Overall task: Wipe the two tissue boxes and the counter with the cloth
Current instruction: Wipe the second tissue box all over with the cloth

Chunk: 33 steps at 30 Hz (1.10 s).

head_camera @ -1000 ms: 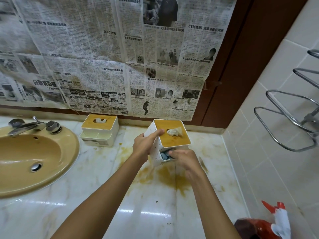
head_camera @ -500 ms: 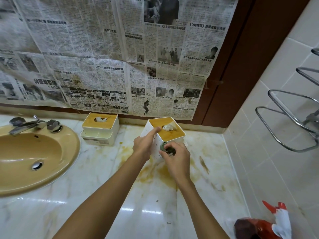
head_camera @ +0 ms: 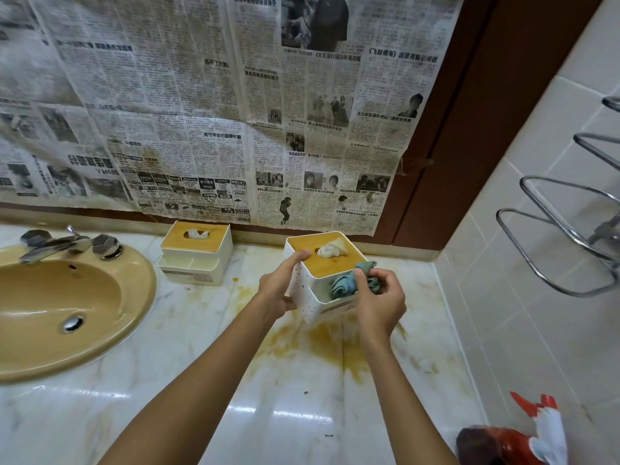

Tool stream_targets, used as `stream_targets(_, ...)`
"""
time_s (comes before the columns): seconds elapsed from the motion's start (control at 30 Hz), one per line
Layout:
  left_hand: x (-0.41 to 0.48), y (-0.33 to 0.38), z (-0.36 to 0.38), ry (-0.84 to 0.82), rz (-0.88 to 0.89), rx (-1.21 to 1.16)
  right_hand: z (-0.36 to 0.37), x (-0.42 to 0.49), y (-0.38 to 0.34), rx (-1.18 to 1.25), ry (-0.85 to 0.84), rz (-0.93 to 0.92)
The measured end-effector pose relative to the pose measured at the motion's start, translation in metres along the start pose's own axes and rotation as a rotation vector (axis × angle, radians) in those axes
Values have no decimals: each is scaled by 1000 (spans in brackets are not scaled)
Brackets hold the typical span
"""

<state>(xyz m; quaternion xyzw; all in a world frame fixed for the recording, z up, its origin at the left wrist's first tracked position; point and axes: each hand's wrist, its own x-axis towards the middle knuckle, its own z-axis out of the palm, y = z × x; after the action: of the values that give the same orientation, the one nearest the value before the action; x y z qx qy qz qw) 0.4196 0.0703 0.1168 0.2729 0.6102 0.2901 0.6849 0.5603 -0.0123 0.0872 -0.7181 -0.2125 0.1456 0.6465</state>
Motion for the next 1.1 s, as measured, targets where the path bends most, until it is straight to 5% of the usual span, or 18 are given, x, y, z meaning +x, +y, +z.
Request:
stream_targets(0.23, 7, 7, -16, -39, -31, -47, -19, 4, -20, 251, 151, 18)
stream_targets(0.33, -2, 12, -15, -72, -64, -85, -17, 0, -15, 212, 76, -80)
stream_targets(0.6, -4, 13, -3, -137, -283, -268, 2, -23, 11, -287, -257, -924)
stream_targets(0.73, 0, 13, -8, -189, -307, -278, -2, -6, 12, -461, -189, -1222)
stream_targets(0.93, -4, 22, -3, -231, -328, -335, -2, 29, 1, -342, 164, -789)
stream_targets(1.1, -11, 26, 11, -221, -289, -320, 4, 12, -5, -346, 77, -938)
